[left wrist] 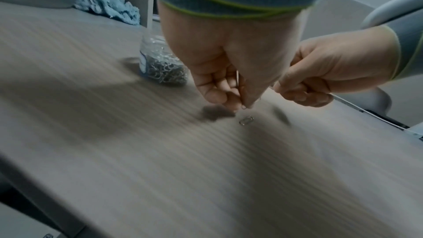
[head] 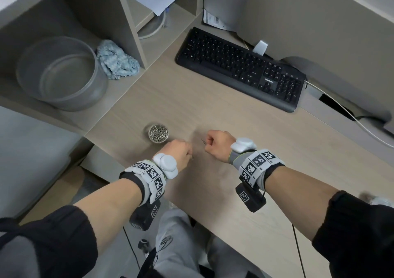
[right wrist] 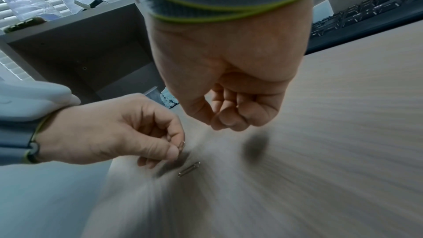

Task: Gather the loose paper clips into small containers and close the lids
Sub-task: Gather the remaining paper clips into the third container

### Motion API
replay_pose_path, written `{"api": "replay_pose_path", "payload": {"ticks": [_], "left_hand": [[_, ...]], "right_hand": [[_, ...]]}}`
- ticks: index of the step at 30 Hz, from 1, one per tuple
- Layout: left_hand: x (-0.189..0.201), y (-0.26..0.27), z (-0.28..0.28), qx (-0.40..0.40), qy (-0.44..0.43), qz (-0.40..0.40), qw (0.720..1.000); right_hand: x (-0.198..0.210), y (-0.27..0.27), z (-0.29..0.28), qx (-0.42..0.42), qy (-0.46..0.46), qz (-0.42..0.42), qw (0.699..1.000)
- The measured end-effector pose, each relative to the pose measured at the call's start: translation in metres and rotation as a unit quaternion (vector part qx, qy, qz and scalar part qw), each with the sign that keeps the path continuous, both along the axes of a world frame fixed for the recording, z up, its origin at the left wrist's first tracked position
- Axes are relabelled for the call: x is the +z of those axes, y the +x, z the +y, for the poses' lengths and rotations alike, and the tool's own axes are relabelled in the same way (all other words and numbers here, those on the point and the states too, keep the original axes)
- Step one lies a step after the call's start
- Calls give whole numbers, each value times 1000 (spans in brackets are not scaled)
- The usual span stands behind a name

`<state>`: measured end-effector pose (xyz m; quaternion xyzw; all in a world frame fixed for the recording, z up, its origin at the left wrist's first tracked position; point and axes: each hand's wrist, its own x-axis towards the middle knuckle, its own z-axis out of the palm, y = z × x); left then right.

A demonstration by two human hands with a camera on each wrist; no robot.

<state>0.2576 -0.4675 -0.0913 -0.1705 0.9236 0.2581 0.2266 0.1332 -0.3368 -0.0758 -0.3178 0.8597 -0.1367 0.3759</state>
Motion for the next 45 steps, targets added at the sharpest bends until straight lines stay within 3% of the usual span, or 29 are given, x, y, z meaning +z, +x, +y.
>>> {"api": "replay_pose_path", "payload": {"ticks": [3,9,14,18,22,25,29,38,45], "left_hand": [[11,11,-14,46,5,42,998],[29,27,-61,213,-16,73,974],[25,33,-74,278,20,106,955],[21,41,-76,276,-4,134,952],[11,45,-76,285,34,78,955],[8,42,-70,276,71,59,957],[6,36,-63,259,47,44,964],[18,41,-52,236,-26,31,971],[14,49,-42,271,24,46,961]], "right_hand": [[7,5,-15,14,-9,-9,1000],[27,15,-63,18,-51,-35,998],[33,26,-97,33,-81,-77,993],[26,32,-109,41,-78,-87,992],[13,27,-91,44,-46,-60,996],[2,21,-67,108,18,6,994],[-8,22,-42,187,88,8,978],[-13,32,-28,210,98,11,973],[-13,39,-25,229,122,39,965]]}}
